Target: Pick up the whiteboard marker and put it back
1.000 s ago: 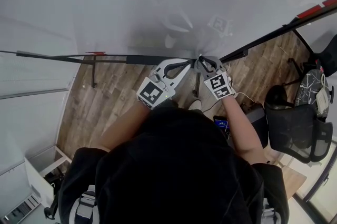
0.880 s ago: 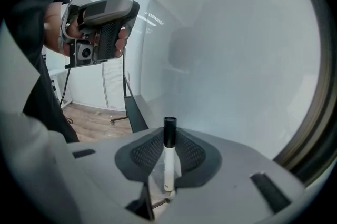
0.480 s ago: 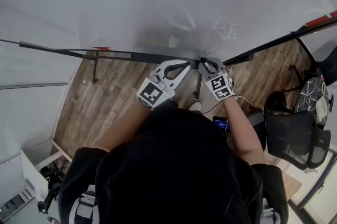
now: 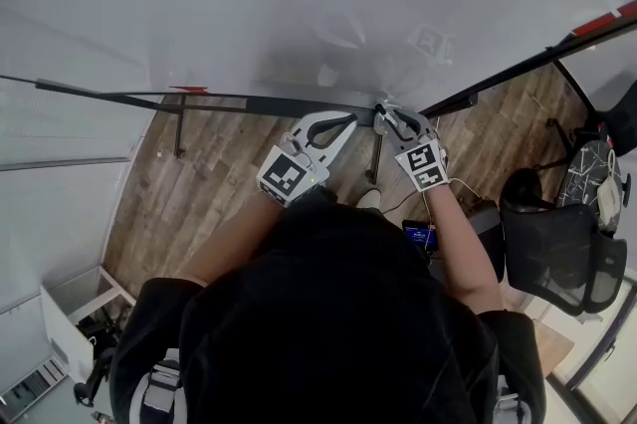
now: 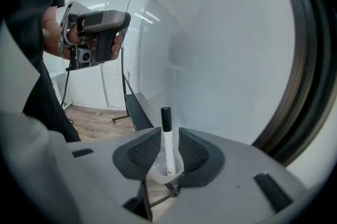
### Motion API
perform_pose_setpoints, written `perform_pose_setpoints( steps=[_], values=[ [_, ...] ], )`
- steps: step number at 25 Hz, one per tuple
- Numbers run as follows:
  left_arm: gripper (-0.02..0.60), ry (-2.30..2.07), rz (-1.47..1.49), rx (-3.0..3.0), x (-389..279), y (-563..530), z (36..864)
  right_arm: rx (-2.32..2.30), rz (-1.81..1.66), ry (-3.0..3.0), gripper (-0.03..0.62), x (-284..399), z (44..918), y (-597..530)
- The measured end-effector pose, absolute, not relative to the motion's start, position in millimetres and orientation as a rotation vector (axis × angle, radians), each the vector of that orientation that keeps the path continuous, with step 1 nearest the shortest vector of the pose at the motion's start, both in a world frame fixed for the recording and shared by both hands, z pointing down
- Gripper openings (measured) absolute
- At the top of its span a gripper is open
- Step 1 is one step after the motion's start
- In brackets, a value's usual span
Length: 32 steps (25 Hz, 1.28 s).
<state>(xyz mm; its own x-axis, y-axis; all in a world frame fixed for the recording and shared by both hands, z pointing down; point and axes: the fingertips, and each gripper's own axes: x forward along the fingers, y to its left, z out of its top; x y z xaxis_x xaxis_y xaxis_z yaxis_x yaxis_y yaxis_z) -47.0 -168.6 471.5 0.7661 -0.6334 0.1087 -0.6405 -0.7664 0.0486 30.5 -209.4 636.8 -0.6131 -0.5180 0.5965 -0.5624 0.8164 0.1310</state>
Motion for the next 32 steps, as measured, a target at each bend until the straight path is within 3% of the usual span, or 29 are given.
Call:
perform_pose_setpoints(
  steps=[32],
  values=[
    [0.003, -0.941, 0.069, 2.905, -27.4, -133.6, 430.6, 1.026, 0.206, -2.82, 0.086, 43.4, 432.3, -144.7]
  ],
)
